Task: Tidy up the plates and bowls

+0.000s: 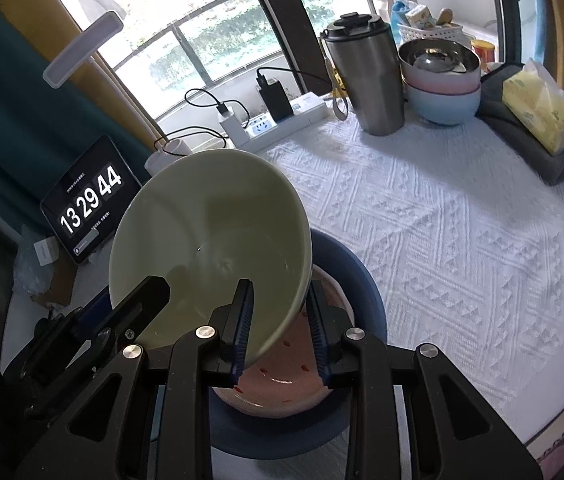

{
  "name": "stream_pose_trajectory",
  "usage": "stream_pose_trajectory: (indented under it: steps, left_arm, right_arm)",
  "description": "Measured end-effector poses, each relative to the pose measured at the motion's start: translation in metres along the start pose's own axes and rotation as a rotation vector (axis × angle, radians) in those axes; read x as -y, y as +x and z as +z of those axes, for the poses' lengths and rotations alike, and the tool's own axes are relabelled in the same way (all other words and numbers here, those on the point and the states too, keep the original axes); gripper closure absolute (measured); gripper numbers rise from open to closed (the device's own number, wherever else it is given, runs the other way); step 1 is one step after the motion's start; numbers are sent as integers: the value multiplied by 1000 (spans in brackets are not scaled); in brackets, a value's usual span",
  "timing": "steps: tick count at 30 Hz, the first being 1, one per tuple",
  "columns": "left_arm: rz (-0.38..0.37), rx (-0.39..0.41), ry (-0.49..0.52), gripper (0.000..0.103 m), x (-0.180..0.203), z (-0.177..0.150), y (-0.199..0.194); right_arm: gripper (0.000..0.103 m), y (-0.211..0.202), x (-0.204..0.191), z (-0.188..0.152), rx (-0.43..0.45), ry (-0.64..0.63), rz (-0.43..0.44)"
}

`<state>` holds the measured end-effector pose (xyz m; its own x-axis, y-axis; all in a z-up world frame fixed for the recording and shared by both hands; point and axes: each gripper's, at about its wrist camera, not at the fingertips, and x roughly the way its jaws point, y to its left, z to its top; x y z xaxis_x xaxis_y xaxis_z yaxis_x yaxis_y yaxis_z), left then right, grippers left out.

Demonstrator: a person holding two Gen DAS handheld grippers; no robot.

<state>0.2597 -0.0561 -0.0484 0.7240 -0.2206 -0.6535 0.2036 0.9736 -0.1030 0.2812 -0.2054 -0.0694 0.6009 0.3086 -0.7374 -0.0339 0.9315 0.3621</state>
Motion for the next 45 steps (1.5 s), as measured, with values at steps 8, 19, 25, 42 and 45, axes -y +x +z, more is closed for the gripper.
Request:
stream_pose_trajectory:
  steps: [8,19,25,42,45]
  left_arm:
    - [-3,-27,2,74,3,-12,7]
    - [1,-40,13,74,5,-19,10]
    - [-1,-67,11,74,4,-24,14]
    - [-18,-109,-3,72,-5,-36,18]
    - [-15,-109,-5,72,-7,-37,17]
  right_arm:
    - [74,7,9,-12,-26,10,-10]
    - [74,12,15,-19,-45,10,-19]
    - [74,13,16,-24,-55,9,-32]
    - [72,13,12,-27,-46,-22,-67]
    - [72,12,13,-28,-39,-25,-69]
